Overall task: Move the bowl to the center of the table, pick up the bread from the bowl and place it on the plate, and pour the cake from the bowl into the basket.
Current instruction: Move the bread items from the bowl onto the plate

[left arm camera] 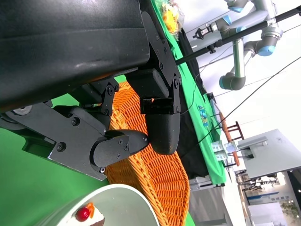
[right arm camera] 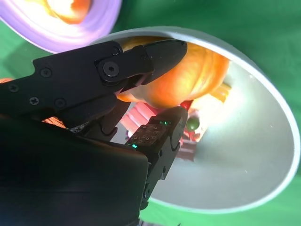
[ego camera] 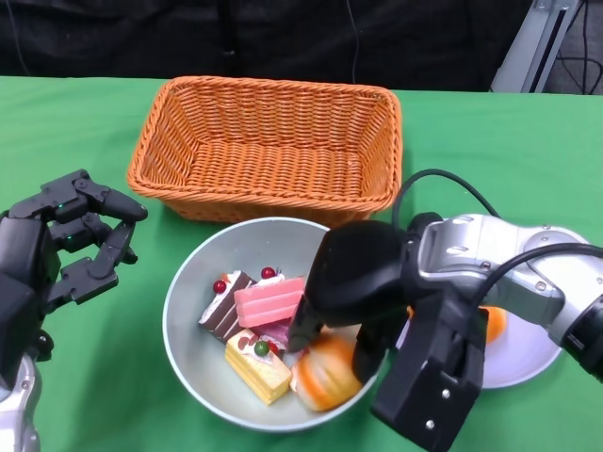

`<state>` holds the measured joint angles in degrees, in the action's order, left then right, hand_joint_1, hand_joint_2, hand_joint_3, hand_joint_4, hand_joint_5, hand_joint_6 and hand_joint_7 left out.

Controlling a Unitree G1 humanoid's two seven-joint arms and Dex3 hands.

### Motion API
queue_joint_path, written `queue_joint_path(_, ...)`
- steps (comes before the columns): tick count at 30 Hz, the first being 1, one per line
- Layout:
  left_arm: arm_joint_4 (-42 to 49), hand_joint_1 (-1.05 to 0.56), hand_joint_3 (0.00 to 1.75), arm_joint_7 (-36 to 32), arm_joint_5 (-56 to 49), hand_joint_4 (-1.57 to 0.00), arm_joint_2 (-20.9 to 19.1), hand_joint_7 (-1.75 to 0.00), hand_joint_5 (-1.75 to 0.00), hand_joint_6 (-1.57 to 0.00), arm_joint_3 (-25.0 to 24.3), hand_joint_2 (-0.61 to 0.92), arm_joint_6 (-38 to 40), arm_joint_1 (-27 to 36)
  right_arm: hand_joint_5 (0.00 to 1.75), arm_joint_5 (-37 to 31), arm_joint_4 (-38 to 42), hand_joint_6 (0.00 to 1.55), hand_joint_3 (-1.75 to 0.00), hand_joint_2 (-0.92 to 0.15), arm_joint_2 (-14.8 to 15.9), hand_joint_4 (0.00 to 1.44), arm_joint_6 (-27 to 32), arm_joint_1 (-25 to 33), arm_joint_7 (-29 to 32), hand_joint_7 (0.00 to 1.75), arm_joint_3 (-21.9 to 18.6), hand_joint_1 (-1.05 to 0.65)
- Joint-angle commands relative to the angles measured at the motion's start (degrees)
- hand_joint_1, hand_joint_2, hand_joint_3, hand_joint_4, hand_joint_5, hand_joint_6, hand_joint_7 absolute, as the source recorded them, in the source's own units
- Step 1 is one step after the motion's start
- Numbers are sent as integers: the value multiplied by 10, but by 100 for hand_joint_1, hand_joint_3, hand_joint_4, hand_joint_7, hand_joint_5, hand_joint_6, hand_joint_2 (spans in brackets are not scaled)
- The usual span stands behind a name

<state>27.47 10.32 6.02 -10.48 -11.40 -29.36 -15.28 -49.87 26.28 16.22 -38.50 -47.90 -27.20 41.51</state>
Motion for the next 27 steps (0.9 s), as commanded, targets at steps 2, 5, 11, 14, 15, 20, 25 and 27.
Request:
queue_joint_path(2, -13, -11, 78, -7, 4, -79, -1, -108, -151, -84, -4, 69, 7, 11, 0, -8, -20, 70, -5, -92, -2, 77, 19, -17, -39, 0, 11, -85)
queue_joint_path(5, -14, -11, 78, -7, 4, -79, -1, -108, -151, -84, -4, 69, 8, 11, 0, -6, -25, 70, -6, -92, -2, 77, 23, -15, -43, 0, 12, -85)
queue_joint_path(11, -18, -12, 79, -15, 0, -79, 3, -108, -150, -84, -4, 69, 9, 14, 3, -33, -21, 67, -7, -92, -21, 83, 37, -39, -59, 0, 35, -86)
queue_joint_path(14, -19, -12, 79, -17, 0, -80, 4, -108, -150, -85, -3, 69, 8, 15, 4, -41, -16, 66, -7, -92, -29, 85, 40, -45, -59, 0, 41, -86)
queue_joint_path(15, -20, -11, 79, -18, 0, -80, 5, -108, -150, -84, -2, 69, 8, 16, 4, -45, -12, 69, -8, -92, -33, 86, 42, -48, -58, 1, 44, -85)
queue_joint_path(20, -24, -12, 79, -22, -4, -80, 8, -107, -150, -85, -2, 69, 9, 17, 5, -52, 2, 72, -11, -92, -45, 88, 48, -53, -50, 2, 52, -83)
queue_joint_path(25, -27, -12, 79, -22, -3, -80, 10, -107, -150, -85, -1, 69, 8, 19, 8, -72, 25, 77, -11, -92, -54, 96, 43, -51, 3, 4, 62, -82)
queue_joint_path(27, -27, -11, 79, -22, -2, -79, 11, -107, -150, -85, -1, 69, 7, 19, 9, -78, 33, 80, -11, -92, -57, 99, 44, -49, 25, 4, 65, -82)
